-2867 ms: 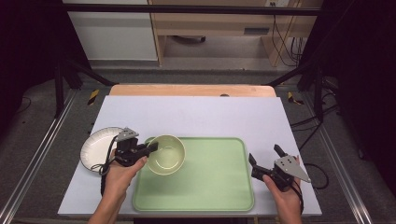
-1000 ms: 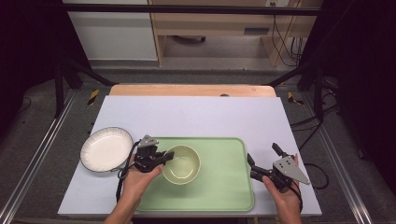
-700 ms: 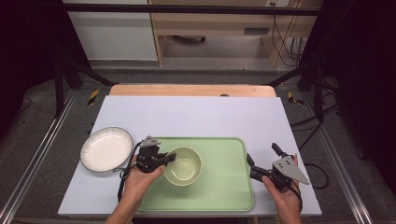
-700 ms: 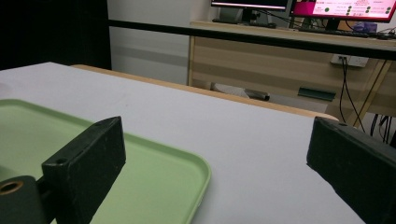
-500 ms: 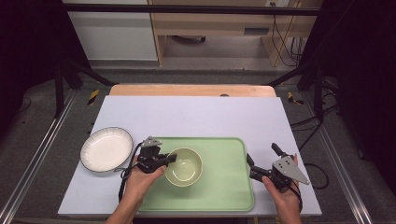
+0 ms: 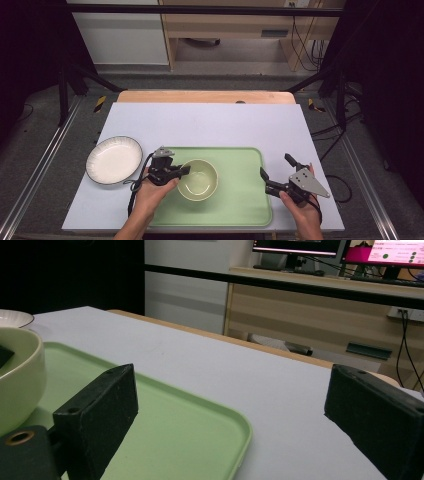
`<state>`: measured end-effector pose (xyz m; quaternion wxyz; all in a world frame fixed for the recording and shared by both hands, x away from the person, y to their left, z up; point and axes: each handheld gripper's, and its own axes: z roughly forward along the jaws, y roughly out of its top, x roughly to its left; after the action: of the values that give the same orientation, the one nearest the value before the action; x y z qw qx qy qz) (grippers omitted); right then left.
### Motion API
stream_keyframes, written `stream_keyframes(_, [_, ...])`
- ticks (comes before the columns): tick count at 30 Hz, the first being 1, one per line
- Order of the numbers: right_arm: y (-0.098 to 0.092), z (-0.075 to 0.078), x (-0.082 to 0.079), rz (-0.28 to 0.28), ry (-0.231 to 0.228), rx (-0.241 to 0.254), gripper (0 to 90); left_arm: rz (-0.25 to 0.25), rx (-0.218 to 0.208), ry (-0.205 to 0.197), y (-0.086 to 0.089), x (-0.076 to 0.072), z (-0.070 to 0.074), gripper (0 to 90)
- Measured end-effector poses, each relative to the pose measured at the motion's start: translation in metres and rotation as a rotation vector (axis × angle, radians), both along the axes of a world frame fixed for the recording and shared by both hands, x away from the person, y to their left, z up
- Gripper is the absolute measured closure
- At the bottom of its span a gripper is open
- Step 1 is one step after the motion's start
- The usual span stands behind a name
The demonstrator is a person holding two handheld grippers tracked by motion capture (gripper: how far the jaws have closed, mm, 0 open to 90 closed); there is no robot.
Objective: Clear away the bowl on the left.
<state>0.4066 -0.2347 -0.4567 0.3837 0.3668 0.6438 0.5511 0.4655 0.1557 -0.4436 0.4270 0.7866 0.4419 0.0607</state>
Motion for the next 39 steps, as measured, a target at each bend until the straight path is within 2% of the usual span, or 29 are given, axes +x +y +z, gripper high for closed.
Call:
stream_keyframes(6, [0.003,-0.001,0.000,0.020,-0.002,-0.016,6.8,0.003,0.010,0.014,-0.001,0.001,-0.002,81.3])
stream_keyframes(18, [0.003,-0.001,0.000,0.010,0.005,-0.025,6.6,0.012,-0.024,0.046,0.002,0.005,-0.008,80.9])
stream_keyframes(32, [0.002,-0.001,0.000,0.012,0.010,-0.026,6.6,0.005,-0.005,0.046,0.003,0.007,-0.010,81.4])
stream_keyframes(35, [0.002,-0.001,0.000,0.010,0.012,-0.025,6.6,0.001,0.018,0.040,0.002,0.007,-0.011,80.6])
stream_keyframes(39, [0.002,-0.002,0.000,0.006,0.016,-0.028,6.6,0.001,0.012,0.028,0.003,0.007,-0.010,80.6])
